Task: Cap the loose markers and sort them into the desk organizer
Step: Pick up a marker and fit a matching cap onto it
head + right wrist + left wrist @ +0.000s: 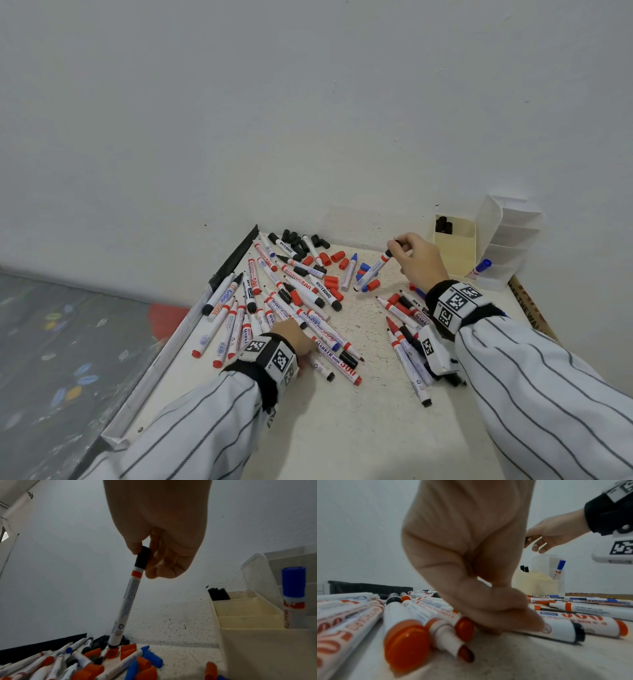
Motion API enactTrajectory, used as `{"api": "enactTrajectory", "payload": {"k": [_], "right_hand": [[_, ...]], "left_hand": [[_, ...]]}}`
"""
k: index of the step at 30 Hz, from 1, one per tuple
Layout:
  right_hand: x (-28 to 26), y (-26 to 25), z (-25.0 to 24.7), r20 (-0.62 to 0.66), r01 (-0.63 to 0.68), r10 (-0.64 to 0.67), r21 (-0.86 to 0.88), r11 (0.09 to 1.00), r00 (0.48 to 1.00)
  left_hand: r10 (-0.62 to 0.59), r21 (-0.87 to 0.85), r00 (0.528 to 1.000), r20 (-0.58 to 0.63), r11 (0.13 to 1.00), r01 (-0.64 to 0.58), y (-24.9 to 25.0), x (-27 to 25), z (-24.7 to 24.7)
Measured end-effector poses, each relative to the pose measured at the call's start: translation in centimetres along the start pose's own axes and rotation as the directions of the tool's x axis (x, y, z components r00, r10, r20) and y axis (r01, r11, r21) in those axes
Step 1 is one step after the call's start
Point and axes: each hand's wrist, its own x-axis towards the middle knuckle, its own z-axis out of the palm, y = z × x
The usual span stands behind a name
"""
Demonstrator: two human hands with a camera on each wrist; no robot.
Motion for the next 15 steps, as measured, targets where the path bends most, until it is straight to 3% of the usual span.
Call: {"api": "enactTrajectory", "payload": {"k": [6,11,15], "right_hand": [[2.6,-0.4,-3.4,-0.179,0.017,-0.02,-0.019,1.0,0.984],[5.5,0.0,-6.8,-0.41,0.007,-0.07,-0.154,0.988,0.909],[7.0,0.8,-8.7,-0.491,-0.034,-0.084,-0.227,0.973,0.867]], "left_hand": [[-0.051,-0.263,0.991,0.124,0.961,0.082,0.1,-0.2,-0.6],[-0.068,-0.585,0.99,0.12,0.801,0.126,0.7,-0.3,-2.3],[-0.027,-0.742,0.99,0.135,0.66,0.119,1.7,0.7,-3.5]]}}
